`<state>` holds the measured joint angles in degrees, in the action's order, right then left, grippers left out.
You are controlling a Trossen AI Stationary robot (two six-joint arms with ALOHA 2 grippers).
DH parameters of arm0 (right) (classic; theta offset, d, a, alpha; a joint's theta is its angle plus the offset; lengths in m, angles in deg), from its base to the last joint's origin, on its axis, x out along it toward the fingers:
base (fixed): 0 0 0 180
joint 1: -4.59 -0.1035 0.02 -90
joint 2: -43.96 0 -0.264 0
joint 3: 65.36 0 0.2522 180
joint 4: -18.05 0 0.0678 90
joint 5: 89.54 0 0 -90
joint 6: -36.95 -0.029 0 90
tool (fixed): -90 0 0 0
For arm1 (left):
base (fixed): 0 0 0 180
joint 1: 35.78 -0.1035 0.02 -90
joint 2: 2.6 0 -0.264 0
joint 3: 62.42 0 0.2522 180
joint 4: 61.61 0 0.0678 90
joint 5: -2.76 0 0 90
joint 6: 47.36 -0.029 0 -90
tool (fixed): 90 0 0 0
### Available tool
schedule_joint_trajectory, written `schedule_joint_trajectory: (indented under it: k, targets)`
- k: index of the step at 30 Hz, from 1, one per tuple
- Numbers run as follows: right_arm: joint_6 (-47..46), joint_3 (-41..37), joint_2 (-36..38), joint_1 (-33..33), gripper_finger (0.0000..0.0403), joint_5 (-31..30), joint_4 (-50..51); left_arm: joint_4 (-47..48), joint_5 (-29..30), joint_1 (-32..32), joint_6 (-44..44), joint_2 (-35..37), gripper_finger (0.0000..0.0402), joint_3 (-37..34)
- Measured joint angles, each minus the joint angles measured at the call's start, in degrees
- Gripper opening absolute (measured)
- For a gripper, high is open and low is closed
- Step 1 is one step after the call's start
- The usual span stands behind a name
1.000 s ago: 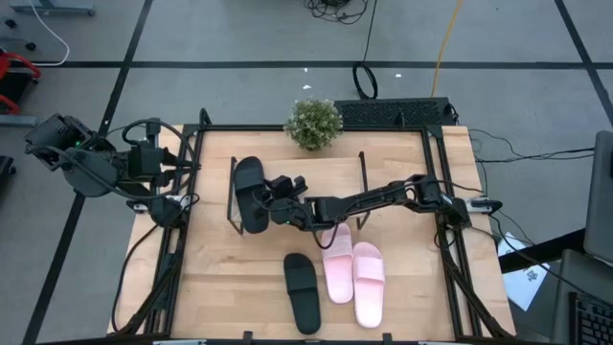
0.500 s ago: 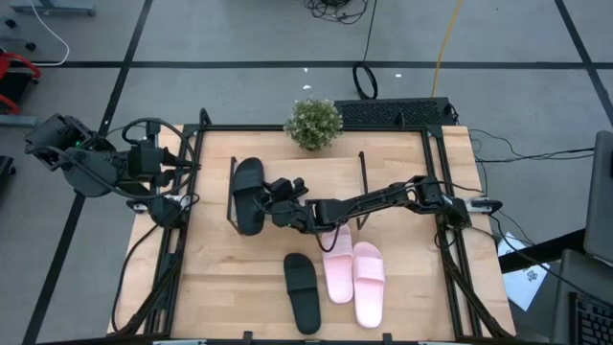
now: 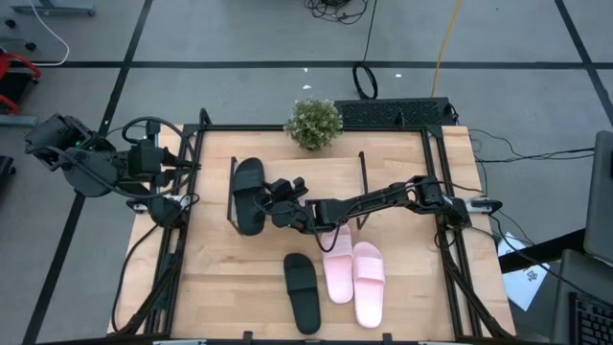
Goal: Pick and place slides into the shelf
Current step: Put the black slide on the shelf
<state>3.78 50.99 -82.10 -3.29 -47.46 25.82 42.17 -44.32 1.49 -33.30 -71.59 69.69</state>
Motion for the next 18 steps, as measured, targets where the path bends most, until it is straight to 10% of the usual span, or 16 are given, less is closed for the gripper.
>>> schedule_joint_trajectory:
  k: [18]
  targets:
    - [-0.66, 0.00, 0.02, -0.26, 0.0089, 0.05, 0.63, 0.00, -0.01, -0.01, 0.45, 0.00, 0.0019, -0.01]
